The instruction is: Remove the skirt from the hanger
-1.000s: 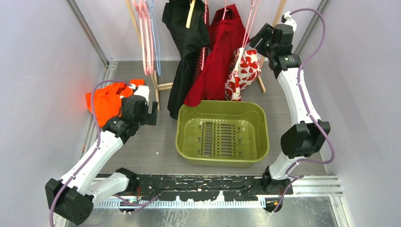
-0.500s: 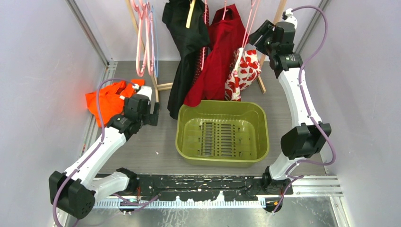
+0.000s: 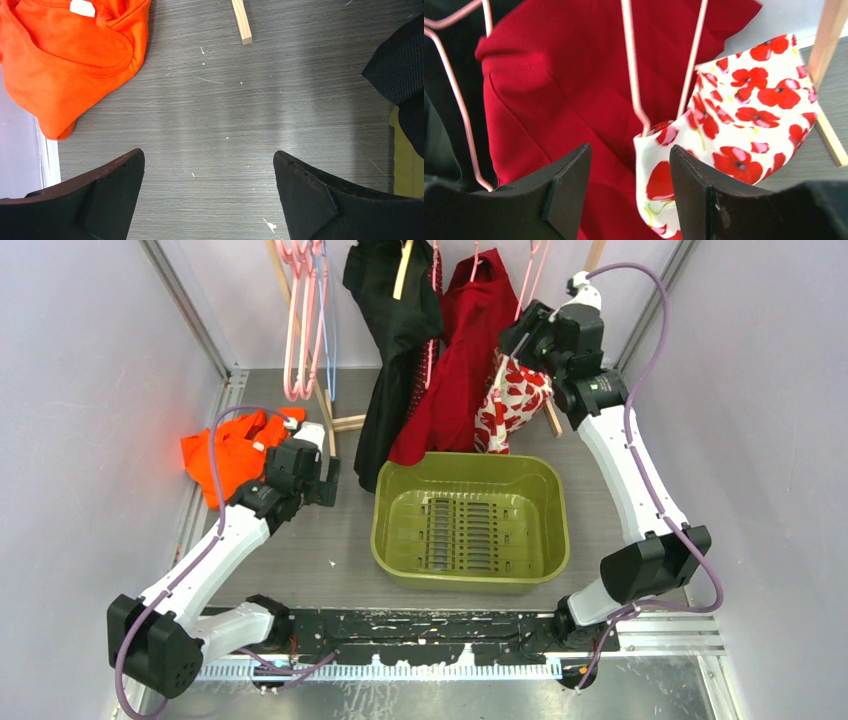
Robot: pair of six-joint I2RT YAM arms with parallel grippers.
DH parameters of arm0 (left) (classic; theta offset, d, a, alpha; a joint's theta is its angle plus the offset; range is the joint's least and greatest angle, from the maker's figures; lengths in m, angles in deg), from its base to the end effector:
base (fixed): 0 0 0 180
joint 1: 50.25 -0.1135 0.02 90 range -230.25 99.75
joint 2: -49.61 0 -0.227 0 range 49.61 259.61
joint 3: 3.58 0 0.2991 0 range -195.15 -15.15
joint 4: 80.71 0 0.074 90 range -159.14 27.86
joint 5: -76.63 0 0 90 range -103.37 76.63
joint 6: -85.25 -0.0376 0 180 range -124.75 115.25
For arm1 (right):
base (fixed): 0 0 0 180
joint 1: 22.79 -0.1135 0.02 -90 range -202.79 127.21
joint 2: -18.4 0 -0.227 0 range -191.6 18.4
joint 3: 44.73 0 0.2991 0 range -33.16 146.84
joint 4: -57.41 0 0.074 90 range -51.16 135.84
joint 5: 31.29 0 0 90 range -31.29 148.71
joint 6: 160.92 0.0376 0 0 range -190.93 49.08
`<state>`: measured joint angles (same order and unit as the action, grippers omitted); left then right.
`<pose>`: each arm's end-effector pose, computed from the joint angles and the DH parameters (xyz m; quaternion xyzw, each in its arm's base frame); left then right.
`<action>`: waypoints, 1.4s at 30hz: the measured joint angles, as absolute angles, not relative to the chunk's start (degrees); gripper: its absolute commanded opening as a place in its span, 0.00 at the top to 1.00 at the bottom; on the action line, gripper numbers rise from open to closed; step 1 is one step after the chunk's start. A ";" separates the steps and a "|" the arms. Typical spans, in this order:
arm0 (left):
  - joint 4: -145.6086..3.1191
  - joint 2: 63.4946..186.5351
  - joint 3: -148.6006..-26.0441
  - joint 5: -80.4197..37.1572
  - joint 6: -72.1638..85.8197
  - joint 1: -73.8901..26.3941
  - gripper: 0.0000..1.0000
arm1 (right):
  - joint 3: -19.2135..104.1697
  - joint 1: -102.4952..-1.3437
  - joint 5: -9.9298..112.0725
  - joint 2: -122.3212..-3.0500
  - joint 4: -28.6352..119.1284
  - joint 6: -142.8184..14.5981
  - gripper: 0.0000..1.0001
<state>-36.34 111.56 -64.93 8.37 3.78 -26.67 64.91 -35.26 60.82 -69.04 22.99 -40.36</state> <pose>0.2708 -0.1030 0.2337 0.0472 0.9088 0.0634 0.4096 0.3868 0.0841 0.4297 0.1338 0.7667 0.2169 0.5892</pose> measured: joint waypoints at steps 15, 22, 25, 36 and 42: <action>-36.30 111.78 -64.93 8.10 3.98 -26.67 0.02 | 63.97 -37.29 68.56 -69.52 21.85 -43.51 0.37; -36.28 112.15 -64.93 8.10 4.05 -26.67 0.02 | 65.34 -37.47 69.17 -72.43 22.03 -44.03 0.38; -36.30 112.44 -64.93 8.10 4.05 -26.67 0.02 | 65.71 -37.91 69.26 -73.72 21.83 -44.29 0.37; -36.28 112.87 -64.98 8.10 4.02 -26.67 0.02 | 67.97 -39.33 71.20 -75.49 21.77 -46.48 0.39; -35.89 113.38 -66.44 6.99 3.96 -26.67 0.03 | 67.97 -45.75 80.65 -75.40 20.76 -57.30 0.31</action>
